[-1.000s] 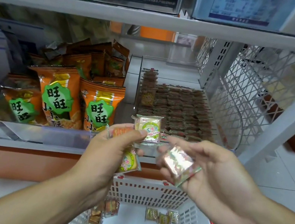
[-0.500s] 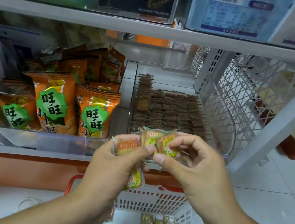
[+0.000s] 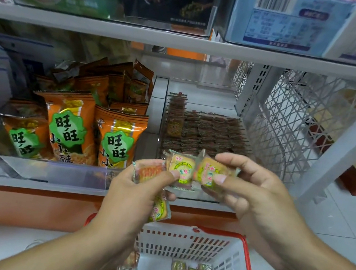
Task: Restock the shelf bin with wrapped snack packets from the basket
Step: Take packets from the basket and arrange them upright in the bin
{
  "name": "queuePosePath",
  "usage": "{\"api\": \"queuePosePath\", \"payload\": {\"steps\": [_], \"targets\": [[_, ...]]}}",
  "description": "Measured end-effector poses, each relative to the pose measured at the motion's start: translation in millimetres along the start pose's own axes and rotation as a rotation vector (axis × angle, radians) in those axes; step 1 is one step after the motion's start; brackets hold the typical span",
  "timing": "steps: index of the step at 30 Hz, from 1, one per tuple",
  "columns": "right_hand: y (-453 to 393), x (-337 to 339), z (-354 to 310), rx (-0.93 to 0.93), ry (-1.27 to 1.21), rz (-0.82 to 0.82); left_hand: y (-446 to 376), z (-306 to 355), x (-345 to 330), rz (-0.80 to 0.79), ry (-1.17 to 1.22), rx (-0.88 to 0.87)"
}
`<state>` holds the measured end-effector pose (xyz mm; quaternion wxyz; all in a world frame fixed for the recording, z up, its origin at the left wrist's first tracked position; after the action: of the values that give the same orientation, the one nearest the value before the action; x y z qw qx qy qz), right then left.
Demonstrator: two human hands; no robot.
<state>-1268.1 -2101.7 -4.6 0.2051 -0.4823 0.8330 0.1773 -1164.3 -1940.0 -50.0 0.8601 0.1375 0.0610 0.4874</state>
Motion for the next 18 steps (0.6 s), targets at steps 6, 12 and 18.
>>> {"api": "queuePosePath", "payload": {"steps": [6,12,18], "targets": [[-7,3,-10,-0.008,0.213,-0.123,-1,-2,-5,-0.07,-0.076,-0.026],[-10,13,-10,-0.037,0.322,-0.029,3,3,-13,-0.129,-0.095,-0.066],[-10,7,-2,-0.32,0.328,-0.272,3,8,-26,-0.255,-0.192,-0.081]]}}
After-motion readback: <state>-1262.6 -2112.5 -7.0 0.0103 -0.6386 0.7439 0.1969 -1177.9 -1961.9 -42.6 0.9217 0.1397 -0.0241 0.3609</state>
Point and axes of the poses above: each hand's wrist, its own y-axis away from the middle knuckle, its own x-axis out of the back of the hand, z = x × y, the point moved 7 cm from there along -y, towards the middle knuckle, and after that the axes turned 15 degrees about -y, right-handed, at the moved point
